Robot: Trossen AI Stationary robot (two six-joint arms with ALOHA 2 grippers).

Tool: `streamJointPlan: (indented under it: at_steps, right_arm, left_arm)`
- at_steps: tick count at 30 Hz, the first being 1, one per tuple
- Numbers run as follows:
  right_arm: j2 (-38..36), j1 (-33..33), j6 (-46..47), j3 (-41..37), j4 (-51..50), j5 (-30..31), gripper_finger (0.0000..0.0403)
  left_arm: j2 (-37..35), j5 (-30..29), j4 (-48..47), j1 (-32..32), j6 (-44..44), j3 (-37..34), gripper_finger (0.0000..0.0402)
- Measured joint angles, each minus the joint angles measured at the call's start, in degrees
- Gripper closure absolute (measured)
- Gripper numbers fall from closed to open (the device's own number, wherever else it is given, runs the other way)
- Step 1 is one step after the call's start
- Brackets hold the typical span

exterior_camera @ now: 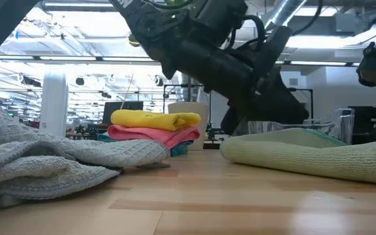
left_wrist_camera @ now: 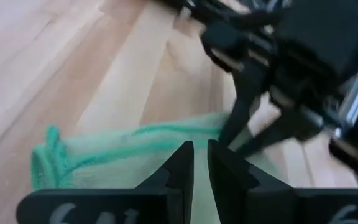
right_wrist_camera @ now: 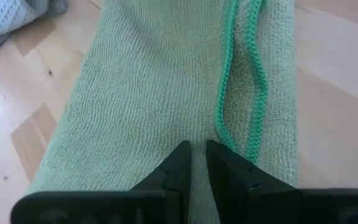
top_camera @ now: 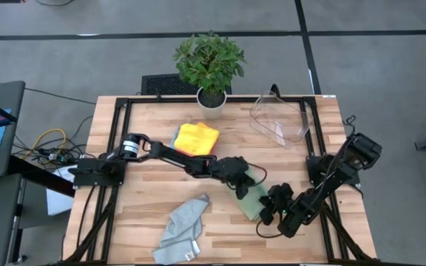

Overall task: Fold microfiber towels
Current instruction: Fold the light green microfiber towel

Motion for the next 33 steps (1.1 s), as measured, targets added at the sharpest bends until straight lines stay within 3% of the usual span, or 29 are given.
streamJointPlan:
  at_steps: [2,6,8,13,21,26,33]
  right_arm:
    - [0.0,0.0,0.0,0.0,0.0,0.1,0.0321]
    - [0.1,0.0,0.0,-0.1,0.4,0.3,0.0321]
    - [0.1,0.0,0.0,-0.1,0.5,0.4,0.0321]
    - [0.1,0.1,-0.1,-0.1,0.4,0.4,0.0321]
    - [0.2,0.3,-0.3,-0.2,0.5,0.6,0.0321]
    - [0.2,1.1,-0.7,-0.2,0.0,0.8,0.0321]
    - [0.3,2.4,-0.7,-0.2,-0.2,1.9,0.0321]
  left_arm:
    - [0.1,-0.2,-1.4,-0.7,3.3,0.0,0.0363]
    - [0.1,-8.8,-5.9,-2.1,6.5,0.0,0.0363]
    - [0.6,-10.2,-4.6,-1.8,6.6,0.0,0.0363]
    - [2.3,-10.3,-0.8,-0.3,6.3,0.2,0.0363]
    - [7.7,-5.6,-0.5,0.8,2.1,2.7,0.0363]
    - [7.7,-8.8,-3.9,1.7,1.1,3.5,0.0363]
    - [7.4,-4.5,-3.3,3.8,-1.2,3.3,0.0363]
